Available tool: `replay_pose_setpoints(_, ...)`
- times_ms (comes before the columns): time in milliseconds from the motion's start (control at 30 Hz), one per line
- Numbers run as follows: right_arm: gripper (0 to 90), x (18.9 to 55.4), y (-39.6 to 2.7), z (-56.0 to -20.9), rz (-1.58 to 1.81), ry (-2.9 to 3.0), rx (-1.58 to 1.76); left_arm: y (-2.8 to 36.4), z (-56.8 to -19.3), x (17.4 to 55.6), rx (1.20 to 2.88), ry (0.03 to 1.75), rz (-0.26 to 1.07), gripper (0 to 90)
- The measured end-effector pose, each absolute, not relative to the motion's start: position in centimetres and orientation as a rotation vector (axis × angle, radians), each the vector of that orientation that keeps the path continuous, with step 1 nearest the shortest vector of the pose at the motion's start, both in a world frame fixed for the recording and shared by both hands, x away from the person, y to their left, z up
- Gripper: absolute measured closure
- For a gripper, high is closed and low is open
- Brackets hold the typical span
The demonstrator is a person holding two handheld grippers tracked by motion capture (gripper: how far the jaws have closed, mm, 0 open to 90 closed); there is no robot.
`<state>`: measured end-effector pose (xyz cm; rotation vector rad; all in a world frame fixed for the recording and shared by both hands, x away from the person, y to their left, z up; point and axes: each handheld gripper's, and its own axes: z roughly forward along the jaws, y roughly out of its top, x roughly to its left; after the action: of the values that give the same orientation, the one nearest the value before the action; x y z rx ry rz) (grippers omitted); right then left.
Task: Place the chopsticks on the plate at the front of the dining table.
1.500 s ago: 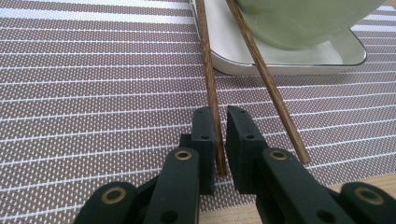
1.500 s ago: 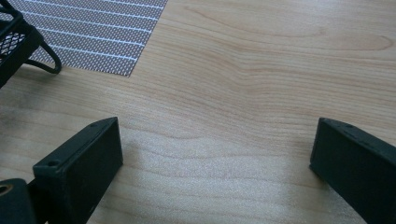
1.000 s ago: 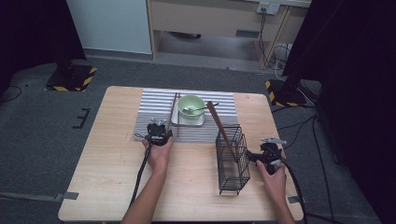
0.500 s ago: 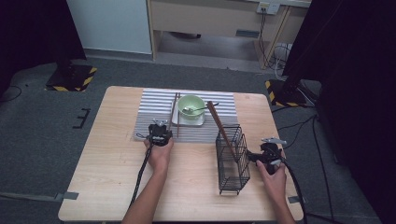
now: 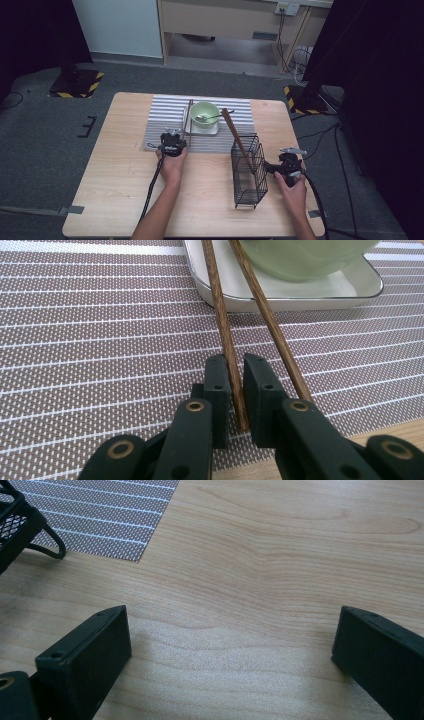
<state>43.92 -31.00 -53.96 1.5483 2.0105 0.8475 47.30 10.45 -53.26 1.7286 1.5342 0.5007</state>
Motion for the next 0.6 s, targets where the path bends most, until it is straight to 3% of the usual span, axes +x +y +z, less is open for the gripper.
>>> replay_pose_setpoints(600,2.3,43.92,-31.0,-53.97,0.848,2.01,1.548,9.53,-53.15,47.27,1.732,1.51,0.485,78.2)
